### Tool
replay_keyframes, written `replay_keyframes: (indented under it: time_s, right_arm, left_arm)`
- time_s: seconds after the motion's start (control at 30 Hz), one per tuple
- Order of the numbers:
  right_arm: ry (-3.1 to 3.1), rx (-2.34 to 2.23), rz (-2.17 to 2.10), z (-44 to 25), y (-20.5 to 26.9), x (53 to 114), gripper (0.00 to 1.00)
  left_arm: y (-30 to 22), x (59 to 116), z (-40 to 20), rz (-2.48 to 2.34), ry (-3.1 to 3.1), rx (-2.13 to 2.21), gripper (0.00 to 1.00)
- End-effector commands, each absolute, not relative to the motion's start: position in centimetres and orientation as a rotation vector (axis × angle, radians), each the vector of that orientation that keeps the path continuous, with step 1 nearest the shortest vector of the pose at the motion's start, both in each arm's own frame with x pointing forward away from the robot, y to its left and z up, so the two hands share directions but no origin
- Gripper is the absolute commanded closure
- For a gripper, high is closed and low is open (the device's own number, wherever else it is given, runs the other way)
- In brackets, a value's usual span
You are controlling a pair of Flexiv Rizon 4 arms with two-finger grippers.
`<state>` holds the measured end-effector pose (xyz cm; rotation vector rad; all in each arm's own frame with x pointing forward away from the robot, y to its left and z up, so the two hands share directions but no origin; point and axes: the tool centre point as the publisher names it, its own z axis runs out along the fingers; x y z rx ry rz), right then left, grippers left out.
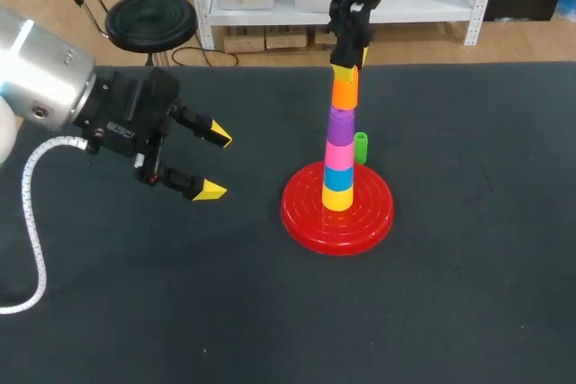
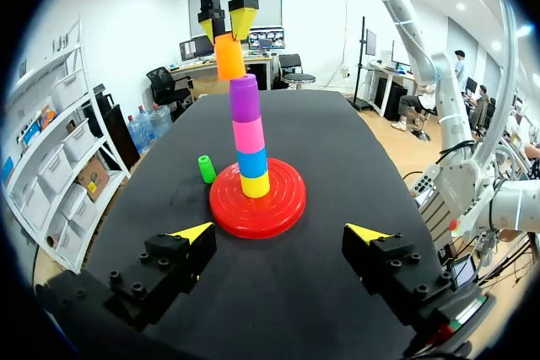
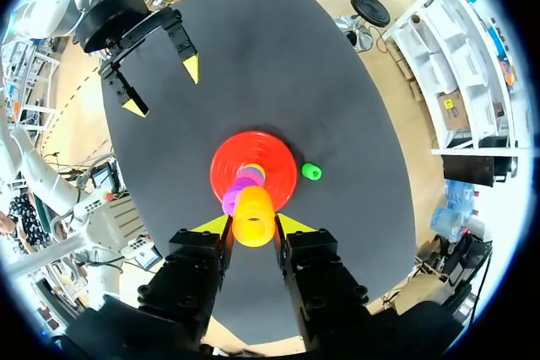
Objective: Pick up and stack the cylinders on the red base in this order: pink,purple,orange,green
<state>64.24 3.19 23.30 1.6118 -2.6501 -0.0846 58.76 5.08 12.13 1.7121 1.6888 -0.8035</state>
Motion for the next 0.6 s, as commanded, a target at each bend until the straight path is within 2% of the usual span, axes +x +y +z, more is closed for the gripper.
replay_keyframes:
  time_s: [0.03,0.6]
  right_arm:
    - [-2.649,1.615,-0.087,22.8,3.3,64.2,1.0]
    - [-2.701,1.605,-0.06,23.9,2.6,64.3,1.0]
  left_arm:
    - [5.1,58.7,12.0,-0.802,1.686,1.71,0.0]
    - [5.1,58.7,12.0,-0.802,1.686,1.71,0.0]
